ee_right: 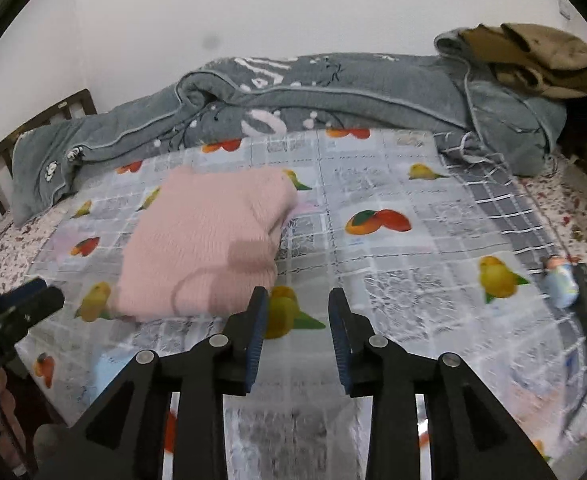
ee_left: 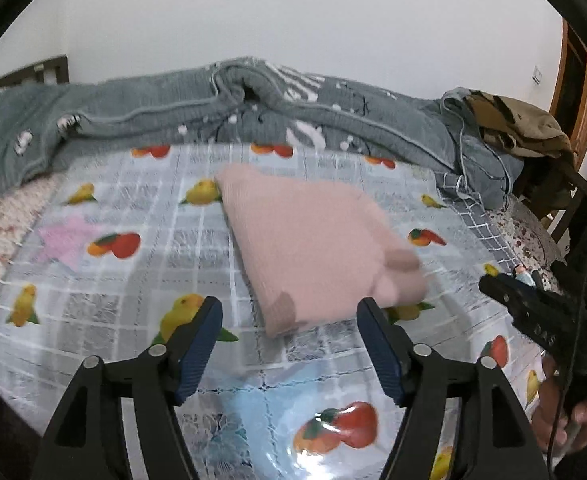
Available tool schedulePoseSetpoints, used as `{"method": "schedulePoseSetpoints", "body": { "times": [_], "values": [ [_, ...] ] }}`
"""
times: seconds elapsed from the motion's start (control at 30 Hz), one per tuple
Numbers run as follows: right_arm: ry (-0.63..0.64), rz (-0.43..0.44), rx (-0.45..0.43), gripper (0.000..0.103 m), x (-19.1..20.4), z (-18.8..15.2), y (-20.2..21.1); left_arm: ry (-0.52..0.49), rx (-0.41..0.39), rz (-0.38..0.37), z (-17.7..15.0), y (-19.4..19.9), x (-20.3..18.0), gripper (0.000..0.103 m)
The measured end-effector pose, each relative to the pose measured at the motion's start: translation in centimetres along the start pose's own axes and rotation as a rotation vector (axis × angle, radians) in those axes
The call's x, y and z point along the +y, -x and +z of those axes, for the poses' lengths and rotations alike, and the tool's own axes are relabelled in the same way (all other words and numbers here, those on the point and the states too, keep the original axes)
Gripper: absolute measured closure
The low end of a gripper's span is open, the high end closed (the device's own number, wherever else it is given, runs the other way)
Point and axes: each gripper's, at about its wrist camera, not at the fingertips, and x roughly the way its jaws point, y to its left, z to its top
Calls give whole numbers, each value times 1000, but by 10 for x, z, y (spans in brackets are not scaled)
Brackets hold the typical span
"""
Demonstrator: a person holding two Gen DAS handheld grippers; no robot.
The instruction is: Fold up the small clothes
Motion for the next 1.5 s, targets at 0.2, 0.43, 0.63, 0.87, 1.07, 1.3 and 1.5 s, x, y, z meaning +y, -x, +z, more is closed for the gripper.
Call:
{"method": "schedulePoseSetpoints", "body": {
  "times": [0.2,0.43,0.63,0.87,1.07,1.3,1.5],
  "values": [
    [26,-26,-59,23,4,-3,57,-39,-4,58,4,36,-28,19],
    [36,-53,-79,16,7,-14,100,-53,-38,100,-8,75,-45,17],
    [14,-59,-83,16,3,-30,121,-52,-60,103,-20,97,-49,16],
    [22,-64,-91,16,4,-35,131,-45,-66,118,-25,105,-50,16],
    [13,-68,-89,16,6,-37,133,-44,-63,129,-26,104,-51,16],
    [6,-64,-81,16,2,-33,131,-45,-62,129,-26,104,-50,16],
    [1,-64,-81,16,0,-34,131,-44,-63,127,-26,105,-49,16]
  ]
}}
